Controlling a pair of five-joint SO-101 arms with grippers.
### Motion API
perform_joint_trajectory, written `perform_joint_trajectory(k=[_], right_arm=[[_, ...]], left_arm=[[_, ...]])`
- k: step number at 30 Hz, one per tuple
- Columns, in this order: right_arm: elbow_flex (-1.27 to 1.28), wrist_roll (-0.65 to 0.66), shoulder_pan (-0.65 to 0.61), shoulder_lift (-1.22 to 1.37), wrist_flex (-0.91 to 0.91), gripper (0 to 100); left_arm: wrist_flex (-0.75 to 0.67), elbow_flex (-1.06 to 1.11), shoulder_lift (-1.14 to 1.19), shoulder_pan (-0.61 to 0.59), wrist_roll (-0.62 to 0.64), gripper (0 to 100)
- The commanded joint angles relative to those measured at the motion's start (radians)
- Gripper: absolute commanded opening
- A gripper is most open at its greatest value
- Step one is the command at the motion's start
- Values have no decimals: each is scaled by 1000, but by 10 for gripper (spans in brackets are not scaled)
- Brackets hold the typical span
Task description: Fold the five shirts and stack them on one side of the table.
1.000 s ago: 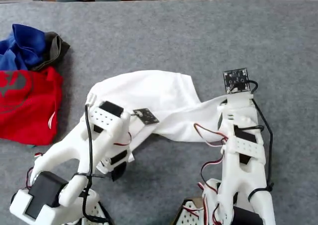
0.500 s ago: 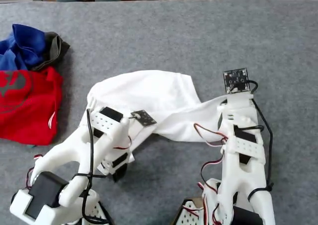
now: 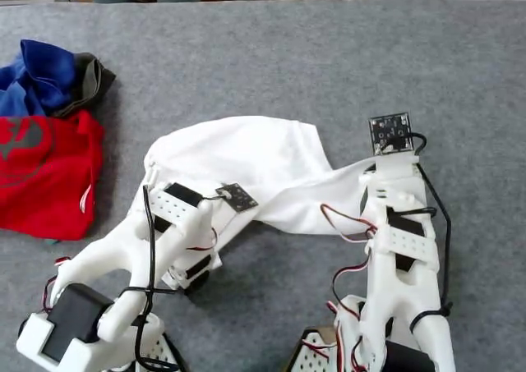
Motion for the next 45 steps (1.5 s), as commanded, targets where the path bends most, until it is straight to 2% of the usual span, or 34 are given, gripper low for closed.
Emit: perform_joint_trajectory(k=[1,11,16,24,27,33,38,41,45], right_arm=[[-4,-6,15,-15,-15,15],[-4,-6,15,-15,-15,15],[-5,-6,15,-15,-15,15],[-7,-6,17,-19,-14,15],[-13,-6,18,-22,6,14],[-171,-12,44,-24,224,14],[-493,-15,58,-24,523,14],[-707,-17,51,-24,687,14],[-995,-15,51,-24,888,14]], left_arm=[[-9,1,-12,5,9,137],[-9,-4,-12,5,9,134],[-9,-5,-12,5,9,26],[3,-28,-26,4,14,28],[38,-91,-43,-33,49,28],[181,-323,-276,-214,44,28],[272,-564,-496,-395,49,28],[285,-710,-532,-493,57,28],[373,-952,-499,-524,192,28]])
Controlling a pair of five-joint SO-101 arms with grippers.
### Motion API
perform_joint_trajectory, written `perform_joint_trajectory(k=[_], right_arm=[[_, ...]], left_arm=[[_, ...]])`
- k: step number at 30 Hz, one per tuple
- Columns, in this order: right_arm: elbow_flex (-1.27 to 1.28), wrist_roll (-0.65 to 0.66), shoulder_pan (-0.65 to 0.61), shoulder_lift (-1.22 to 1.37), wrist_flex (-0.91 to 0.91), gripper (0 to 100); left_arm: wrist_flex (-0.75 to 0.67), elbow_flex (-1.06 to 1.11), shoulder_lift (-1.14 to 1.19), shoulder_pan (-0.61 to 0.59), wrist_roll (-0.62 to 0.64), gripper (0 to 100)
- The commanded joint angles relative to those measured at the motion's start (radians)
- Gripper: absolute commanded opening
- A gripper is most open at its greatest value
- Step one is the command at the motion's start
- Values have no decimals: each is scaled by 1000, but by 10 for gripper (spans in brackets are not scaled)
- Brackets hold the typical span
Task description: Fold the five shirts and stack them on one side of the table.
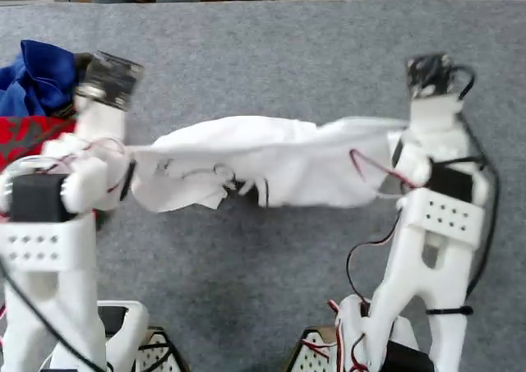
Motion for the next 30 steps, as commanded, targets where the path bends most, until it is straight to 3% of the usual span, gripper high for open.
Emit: perform_joint_trajectory(k=[1,4,9,13,16,19,24,30], right_arm=[[-328,-3,8,-24,186,14],[-541,2,8,-22,334,14],[-886,3,9,-16,546,14],[-1106,3,18,-16,592,14],[-1244,3,20,-16,574,14],[-1353,3,28,-16,509,14],[-1471,3,161,-16,353,14],[-1537,3,270,-22,118,14]], left_arm=[[80,-277,31,-38,127,28],[181,-504,149,-48,193,28],[180,-736,203,-122,230,28],[178,-874,189,-131,230,28],[176,-972,155,-148,226,28],[175,-1056,127,-259,230,28],[173,-1173,101,-424,230,28],[173,-1250,48,-438,226,29]])
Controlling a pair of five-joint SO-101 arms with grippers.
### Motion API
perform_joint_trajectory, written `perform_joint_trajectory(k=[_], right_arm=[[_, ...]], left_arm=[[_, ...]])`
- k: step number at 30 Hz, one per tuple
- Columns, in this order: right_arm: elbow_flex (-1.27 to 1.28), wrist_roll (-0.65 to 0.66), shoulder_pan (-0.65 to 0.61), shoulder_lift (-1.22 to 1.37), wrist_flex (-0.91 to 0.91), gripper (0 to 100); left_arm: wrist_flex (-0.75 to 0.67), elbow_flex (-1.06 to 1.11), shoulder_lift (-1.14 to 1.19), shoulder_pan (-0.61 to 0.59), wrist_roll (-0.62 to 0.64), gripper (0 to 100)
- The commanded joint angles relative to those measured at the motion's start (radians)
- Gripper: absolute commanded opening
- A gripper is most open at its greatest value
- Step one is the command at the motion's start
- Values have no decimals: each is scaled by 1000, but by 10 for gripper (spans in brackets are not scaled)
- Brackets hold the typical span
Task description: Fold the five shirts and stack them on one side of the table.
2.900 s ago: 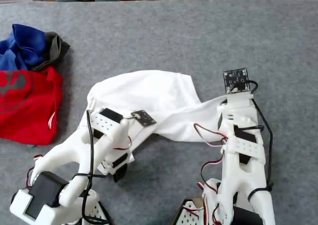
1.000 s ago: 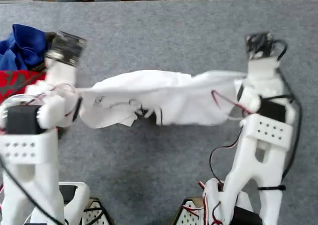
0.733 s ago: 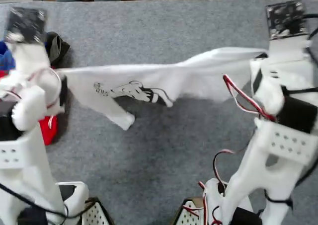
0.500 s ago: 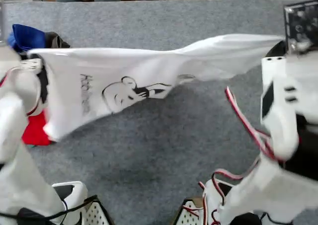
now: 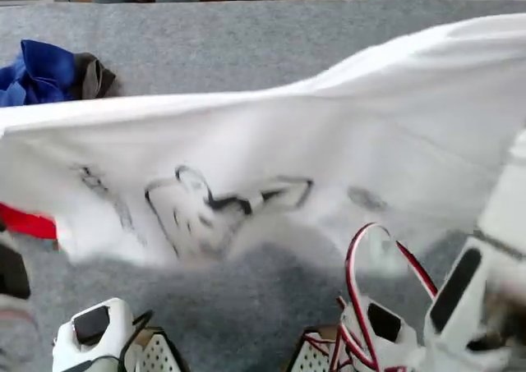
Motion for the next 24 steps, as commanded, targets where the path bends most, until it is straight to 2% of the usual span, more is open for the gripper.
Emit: perform_joint_trajectory(k=[1,9,18,24], right_arm=[[-41,3,69,1,-149,14],[-116,5,84,1,-236,14],[-105,147,81,8,-230,14],[18,158,80,10,-276,14]], left_arm=[[-2,-28,-29,-24,3,29],[0,-10,-72,-24,3,29],[-11,295,-72,-15,3,29],[-180,479,-72,170,3,29]])
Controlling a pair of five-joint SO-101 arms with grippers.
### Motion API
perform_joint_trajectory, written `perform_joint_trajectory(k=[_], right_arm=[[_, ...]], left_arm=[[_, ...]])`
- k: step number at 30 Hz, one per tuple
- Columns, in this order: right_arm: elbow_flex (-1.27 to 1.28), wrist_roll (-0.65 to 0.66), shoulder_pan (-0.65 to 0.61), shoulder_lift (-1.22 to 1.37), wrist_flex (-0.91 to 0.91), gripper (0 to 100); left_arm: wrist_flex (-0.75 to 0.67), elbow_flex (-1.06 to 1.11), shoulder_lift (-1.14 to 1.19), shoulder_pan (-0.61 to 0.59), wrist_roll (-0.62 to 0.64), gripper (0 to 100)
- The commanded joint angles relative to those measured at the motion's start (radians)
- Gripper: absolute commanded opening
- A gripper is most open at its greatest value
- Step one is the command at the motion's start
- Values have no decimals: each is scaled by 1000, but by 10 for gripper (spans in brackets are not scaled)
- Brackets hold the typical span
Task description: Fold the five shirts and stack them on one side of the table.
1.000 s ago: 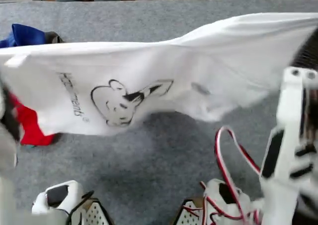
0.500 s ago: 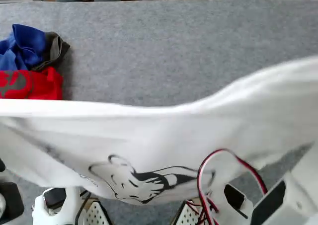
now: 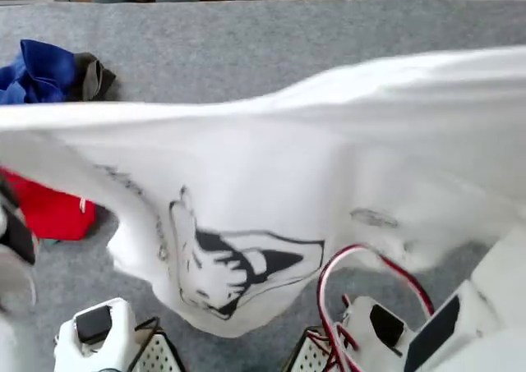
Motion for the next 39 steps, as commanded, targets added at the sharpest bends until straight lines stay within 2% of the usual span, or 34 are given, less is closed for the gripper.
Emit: perform_joint_trajectory(k=[1,5,10,15,21,26,30,33,39], right_arm=[[120,11,6,12,-54,14],[234,71,5,5,-57,14],[285,94,5,4,-55,14],[288,94,-18,5,78,14],[361,180,-281,12,529,14],[615,184,-523,7,796,14],[892,184,-669,7,806,14],[1086,184,-801,7,769,15],[1326,132,-1033,12,637,15]], left_arm=[[-101,117,3,99,3,29],[-169,211,3,128,3,29],[-164,168,-8,128,3,29],[-41,136,3,137,2,29],[71,410,-9,127,0,29],[104,733,-140,94,3,29],[101,917,-334,88,-3,29],[101,1023,-439,85,-71,29],[103,1125,-496,79,-123,29]])
